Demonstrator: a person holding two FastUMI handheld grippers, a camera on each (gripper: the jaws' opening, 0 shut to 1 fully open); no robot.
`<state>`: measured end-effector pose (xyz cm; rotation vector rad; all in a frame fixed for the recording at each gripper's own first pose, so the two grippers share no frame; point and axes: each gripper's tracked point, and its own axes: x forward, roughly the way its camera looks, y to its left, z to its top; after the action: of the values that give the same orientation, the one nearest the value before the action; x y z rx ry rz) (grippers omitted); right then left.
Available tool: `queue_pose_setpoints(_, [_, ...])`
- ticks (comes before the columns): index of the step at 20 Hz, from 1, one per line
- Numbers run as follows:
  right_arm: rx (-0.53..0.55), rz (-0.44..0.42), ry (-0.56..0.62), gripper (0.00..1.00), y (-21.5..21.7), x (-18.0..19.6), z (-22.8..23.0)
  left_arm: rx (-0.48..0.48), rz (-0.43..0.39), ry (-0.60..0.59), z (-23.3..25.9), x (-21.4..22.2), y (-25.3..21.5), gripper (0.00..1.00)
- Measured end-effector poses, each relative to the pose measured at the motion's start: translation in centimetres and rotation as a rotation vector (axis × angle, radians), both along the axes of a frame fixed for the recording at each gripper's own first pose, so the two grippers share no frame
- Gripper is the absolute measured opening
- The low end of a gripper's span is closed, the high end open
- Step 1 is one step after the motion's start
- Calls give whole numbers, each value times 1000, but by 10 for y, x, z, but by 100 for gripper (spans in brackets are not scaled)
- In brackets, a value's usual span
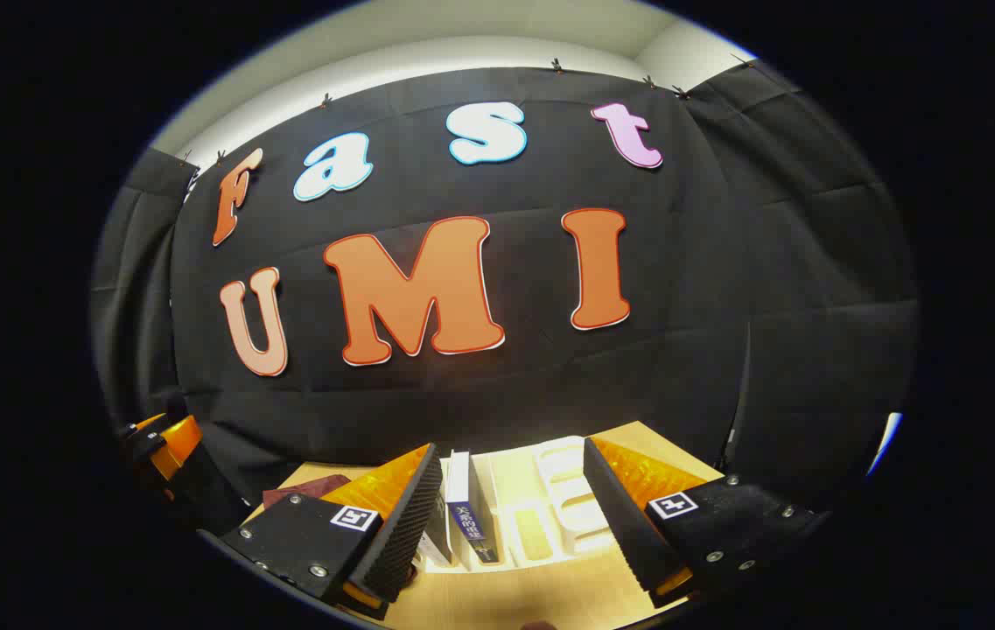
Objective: Open the schoolbag, grab two books from the bookshelf and put them into the schoolbag.
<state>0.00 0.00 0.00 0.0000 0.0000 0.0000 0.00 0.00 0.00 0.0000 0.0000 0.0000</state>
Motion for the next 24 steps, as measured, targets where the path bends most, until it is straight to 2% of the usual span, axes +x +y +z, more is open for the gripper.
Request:
queue_pose_setpoints(5, [-57,24,-19,96,15,-1,6,-41,-1,-3,-1,-3,8,94])
queue_pose_setpoints(6, [-57,31,-24,100,17,-2,8,-47,1,-12,3,-3,9,94])
queue_pose_setpoints(7, [-56,33,-28,97,18,-1,11,-51,6,-19,5,-2,10,95])
queue_pose_setpoints(17, [-73,-12,-38,96,2,-1,16,-77,-42,32,-5,16,-5,94])
queue_pose_setpoints(24, [-71,-25,-49,96,-4,-3,21,-101,-56,19,2,21,-7,94])
